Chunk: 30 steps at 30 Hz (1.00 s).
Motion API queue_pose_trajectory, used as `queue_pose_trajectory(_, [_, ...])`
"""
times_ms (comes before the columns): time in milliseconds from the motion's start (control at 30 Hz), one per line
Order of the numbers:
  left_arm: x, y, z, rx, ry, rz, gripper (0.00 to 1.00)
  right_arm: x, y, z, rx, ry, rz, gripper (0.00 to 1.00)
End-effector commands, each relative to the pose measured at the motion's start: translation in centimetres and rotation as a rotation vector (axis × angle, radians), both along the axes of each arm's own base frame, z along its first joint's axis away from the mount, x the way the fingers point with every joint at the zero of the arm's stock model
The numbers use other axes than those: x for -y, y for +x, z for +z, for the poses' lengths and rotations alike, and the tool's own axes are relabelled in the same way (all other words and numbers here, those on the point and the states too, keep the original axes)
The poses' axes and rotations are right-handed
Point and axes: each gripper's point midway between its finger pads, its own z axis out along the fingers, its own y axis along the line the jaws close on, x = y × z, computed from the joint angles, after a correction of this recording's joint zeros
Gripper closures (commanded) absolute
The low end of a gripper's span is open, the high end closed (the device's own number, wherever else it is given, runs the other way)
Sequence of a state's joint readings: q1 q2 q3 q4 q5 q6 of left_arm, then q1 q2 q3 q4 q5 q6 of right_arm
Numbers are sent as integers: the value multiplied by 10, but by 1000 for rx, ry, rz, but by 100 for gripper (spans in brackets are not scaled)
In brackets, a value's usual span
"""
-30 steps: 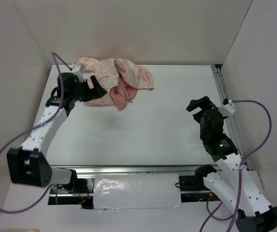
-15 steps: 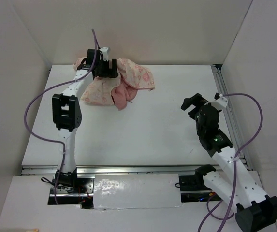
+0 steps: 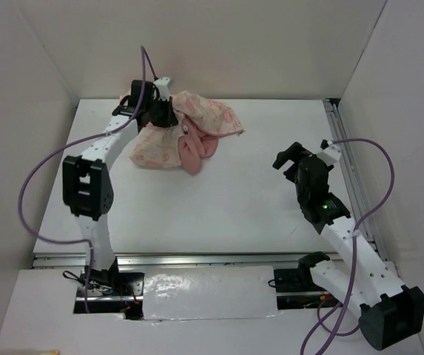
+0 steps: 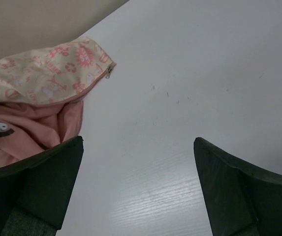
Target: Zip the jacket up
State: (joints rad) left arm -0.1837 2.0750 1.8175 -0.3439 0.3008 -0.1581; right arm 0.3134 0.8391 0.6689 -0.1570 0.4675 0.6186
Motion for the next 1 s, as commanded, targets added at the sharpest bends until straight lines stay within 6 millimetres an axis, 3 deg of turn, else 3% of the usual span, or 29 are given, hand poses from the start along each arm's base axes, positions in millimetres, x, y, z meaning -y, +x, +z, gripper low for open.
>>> queue_pose_trajectory(0, [56, -71, 203, 467, -132, -233, 100, -9, 3, 45, 123, 22, 54, 0])
queue_pose_trajectory(33, [62, -87, 220, 509, -139, -264, 100, -13, 3, 49, 131, 2, 86, 0])
queue_pose_trajectory(67, [64, -117, 252, 581, -149, -303, 100, -18, 3, 55, 146, -3, 112, 0])
queue_pose_trajectory(133, [83, -162, 279, 615, -190, -407, 100, -24, 4, 62, 165, -19, 152, 0])
queue_pose_trajectory(167, [87, -194, 304, 667, -215, -455, 100, -25, 3, 68, 172, -16, 152, 0])
queue_pose_trajectory(267, [88, -254, 339, 736, -285, -556, 100, -26, 1, 77, 192, -22, 155, 0])
queue_pose_trajectory(367, [82, -289, 354, 754, -329, -599, 100, -26, -4, 78, 211, 1, 152, 0])
queue_pose_trajectory(400, [81, -292, 352, 752, -328, -603, 100, -25, -5, 78, 210, 7, 149, 0])
queue_pose_trajectory(500, [78, -283, 331, 711, -301, -562, 100, -24, -7, 74, 201, 17, 142, 0])
queue_pose_trajectory(533, [77, -274, 320, 671, -294, -533, 95, -23, -7, 72, 197, 19, 137, 0])
queue_pose_trajectory(567, [77, -256, 296, 605, -270, -489, 77, -22, -8, 69, 185, 20, 127, 0])
queue_pose_trajectory(667, [75, -215, 229, 425, -226, -410, 44, -15, -5, 58, 135, 12, 81, 0])
queue_pose_trajectory(700, [75, -203, 212, 372, -218, -376, 36, -12, -5, 58, 125, 21, 59, 0])
queue_pose_trajectory(733, [75, -185, 181, 294, -198, -338, 29, -12, -2, 50, 96, 15, 47, 0])
queue_pose_trajectory(767, [66, -170, 166, 250, -186, -274, 13, -9, -1, 48, 79, 13, 29, 0])
queue_pose_trajectory(800, [62, -162, 154, 207, -184, -249, 2, -9, 1, 42, 58, 3, 28, 0])
queue_pose_trajectory(867, [51, -145, 128, 110, -179, -188, 1, -14, 6, 33, 15, -6, 51, 0])
queue_pose_trajectory(967, [38, -147, 111, 36, -192, -112, 1, -31, 14, 23, -15, -28, 139, 0])
